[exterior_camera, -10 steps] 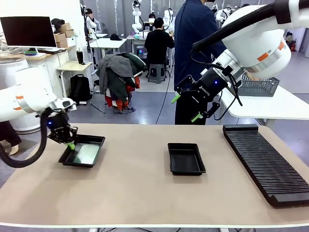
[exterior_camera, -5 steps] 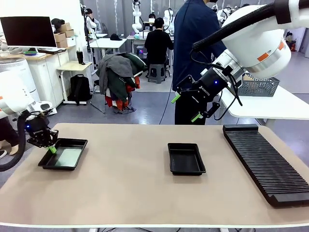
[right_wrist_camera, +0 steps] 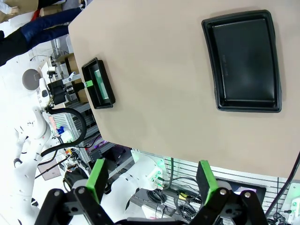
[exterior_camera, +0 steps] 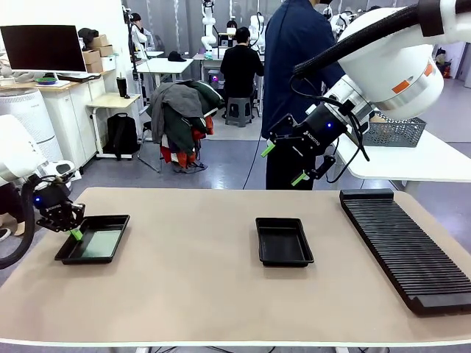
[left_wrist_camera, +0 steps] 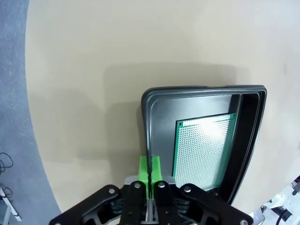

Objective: Inspect and transfer BCBs to ESD trays.
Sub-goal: Pick up the ESD tray and place it on the left side of the table.

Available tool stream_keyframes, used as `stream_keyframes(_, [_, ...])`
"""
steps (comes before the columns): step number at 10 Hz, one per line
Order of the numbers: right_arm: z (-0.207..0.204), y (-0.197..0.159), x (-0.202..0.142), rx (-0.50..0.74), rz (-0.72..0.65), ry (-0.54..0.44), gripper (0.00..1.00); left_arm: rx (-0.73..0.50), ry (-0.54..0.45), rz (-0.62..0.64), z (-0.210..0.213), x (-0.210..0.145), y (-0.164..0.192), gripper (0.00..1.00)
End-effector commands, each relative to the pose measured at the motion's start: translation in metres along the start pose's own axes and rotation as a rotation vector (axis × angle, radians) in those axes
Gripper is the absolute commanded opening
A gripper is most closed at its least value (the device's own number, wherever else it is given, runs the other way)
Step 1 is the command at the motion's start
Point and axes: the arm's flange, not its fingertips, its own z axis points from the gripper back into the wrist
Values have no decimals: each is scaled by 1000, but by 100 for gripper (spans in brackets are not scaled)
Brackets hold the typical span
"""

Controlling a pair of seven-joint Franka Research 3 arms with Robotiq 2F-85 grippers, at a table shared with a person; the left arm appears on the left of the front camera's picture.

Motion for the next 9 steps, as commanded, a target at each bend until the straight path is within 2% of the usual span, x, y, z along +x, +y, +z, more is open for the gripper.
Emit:
stream_keyframes(1, [0,1,1,-10,-7,-9,100,2,1,-6,1,3,0,3])
stream_keyframes(6, [0,1,1,-10,-7,-9,100,1,-2,-2,1,2,-1,5])
stream_keyframes(7, [0,1,1,-10,-7,-9,100,28,-29,26,5,1,-3,16])
stream_keyframes(8, [0,1,1,-10,-7,-9,100,45,-26,32,9,0,-4,22])
stream_keyframes(9, [0,1,1,-10,-7,-9,100,60,-27,36,12,-1,-3,33])
